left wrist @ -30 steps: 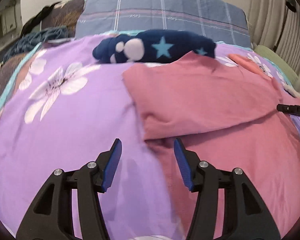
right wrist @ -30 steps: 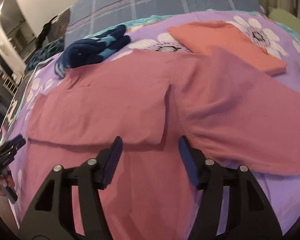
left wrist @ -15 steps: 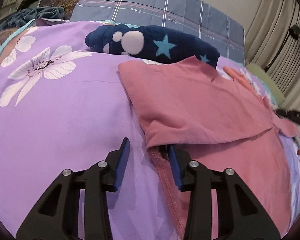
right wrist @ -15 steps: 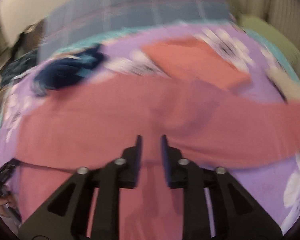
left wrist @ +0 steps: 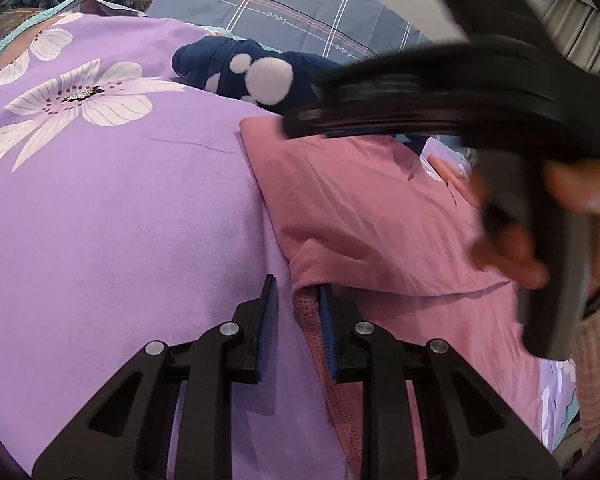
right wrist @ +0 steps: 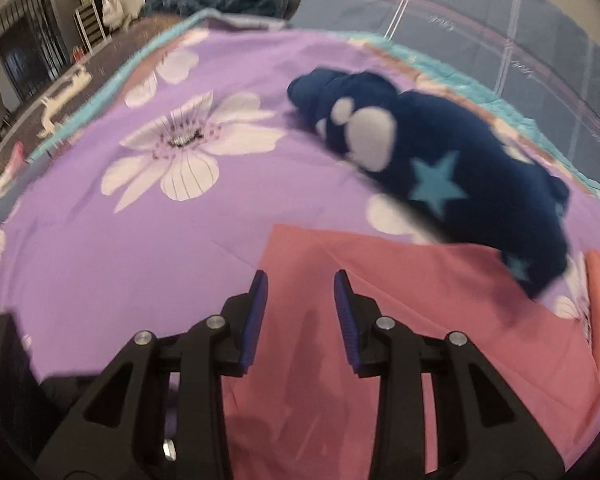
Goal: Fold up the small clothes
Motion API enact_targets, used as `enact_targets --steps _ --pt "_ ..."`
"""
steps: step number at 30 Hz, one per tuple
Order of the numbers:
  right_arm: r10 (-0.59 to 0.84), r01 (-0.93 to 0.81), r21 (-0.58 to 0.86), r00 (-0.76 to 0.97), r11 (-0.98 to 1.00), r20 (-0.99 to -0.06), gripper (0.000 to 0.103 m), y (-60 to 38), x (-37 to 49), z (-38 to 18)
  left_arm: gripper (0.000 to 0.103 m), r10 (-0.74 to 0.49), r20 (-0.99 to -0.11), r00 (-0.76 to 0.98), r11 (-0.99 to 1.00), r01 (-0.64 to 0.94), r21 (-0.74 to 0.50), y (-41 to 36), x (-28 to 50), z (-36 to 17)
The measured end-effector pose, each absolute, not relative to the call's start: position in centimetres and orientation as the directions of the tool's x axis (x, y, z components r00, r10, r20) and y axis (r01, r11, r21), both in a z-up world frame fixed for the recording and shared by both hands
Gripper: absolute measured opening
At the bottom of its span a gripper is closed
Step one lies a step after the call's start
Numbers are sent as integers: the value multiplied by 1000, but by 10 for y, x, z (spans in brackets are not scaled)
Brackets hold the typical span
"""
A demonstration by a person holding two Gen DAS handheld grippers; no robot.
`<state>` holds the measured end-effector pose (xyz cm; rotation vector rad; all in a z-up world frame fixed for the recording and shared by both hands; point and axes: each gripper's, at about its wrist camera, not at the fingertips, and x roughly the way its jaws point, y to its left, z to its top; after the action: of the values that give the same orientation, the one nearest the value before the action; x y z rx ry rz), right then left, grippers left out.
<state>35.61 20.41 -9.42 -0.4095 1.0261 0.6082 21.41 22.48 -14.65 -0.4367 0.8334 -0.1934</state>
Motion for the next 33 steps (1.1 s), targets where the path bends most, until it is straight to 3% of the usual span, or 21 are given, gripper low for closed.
enact_targets --steps 2,3,4,5,10,12,14,18,23,25,27,28,29,31,33 --pt "237 -638 -68 379 767 -895 36 214 361 -107 23 -337 -671 660 892 -4 -451 225 215 -147" --pt "215 -634 -85 381 769 -899 31 218 364 -112 22 -336 -672 660 892 -5 -452 225 215 -147" --pt "203 -621 -94 391 778 -898 4 219 368 -117 12 -331 -674 661 895 -8 -447 224 215 -147" --pt "217 -608 -75 394 791 -893 4 220 372 -117 5 -327 -680 656 897 -10 -441 224 215 -147" --pt "337 -563 88 357 822 -871 4 214 394 -117 4 -149 -758 635 974 -36 -222 198 203 -138" --pt "378 -593 129 317 795 -870 11 210 393 -120 4 -104 -771 629 987 -29 -157 190 201 -138" --pt "412 -598 155 320 786 -853 45 193 384 -108 5 -110 -773 625 987 -22 -159 192 199 -136" --pt "468 -592 173 390 787 -793 50 122 355 -80 6 -102 -772 628 985 -44 -166 209 191 -124" --pt "408 -432 207 448 878 -796 21 -26 329 -85 6 -223 -655 722 949 7 -316 233 179 -98" --pt "376 -330 236 473 914 -796 20 -83 323 -93 6 -268 -617 740 935 46 -351 229 182 -92" --pt "280 -161 230 485 960 -829 20 -149 320 -114 14 -314 -604 732 921 80 -381 217 191 -95" --pt "279 -124 250 481 960 -831 0 -167 320 -124 26 -336 -609 719 913 90 -397 209 197 -100" --pt "374 -97 374 468 922 -801 0 -192 317 -132 34 -336 -643 688 914 75 -398 203 207 -112" --pt "483 -36 529 462 848 -744 0 -220 307 -133 31 -263 -737 623 947 19 -322 190 217 -138" --pt "450 -48 496 502 867 -738 3 -229 294 -120 31 -232 -733 640 961 32 -276 183 212 -137"
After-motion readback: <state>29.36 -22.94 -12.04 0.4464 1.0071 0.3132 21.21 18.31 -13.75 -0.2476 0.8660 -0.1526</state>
